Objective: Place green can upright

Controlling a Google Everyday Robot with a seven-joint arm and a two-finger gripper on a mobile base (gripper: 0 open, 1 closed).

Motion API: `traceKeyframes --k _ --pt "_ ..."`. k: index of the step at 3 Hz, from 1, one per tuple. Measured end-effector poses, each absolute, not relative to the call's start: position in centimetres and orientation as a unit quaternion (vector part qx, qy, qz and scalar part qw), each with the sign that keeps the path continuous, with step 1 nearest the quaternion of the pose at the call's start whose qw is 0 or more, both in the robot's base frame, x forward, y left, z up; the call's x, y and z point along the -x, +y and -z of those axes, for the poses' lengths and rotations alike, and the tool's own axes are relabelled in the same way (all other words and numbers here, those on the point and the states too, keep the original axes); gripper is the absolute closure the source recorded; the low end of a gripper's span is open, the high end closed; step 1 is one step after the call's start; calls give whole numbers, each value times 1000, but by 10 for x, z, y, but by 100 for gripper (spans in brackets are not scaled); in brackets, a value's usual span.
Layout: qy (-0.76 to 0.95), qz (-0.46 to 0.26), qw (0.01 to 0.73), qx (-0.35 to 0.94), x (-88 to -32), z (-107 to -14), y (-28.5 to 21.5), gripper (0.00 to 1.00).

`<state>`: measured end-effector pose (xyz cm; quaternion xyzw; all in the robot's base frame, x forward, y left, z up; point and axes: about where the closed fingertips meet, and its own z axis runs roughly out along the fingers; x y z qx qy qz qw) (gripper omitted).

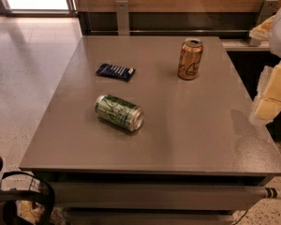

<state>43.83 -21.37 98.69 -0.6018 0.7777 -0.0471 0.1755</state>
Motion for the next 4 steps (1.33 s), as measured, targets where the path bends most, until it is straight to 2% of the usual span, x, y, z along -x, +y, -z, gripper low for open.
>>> traceKeyframes --k 2,4 --pt "778 44 182 600 -444 -988 -211 0" --pt "799 -11 205 565 -485 -964 -165 0"
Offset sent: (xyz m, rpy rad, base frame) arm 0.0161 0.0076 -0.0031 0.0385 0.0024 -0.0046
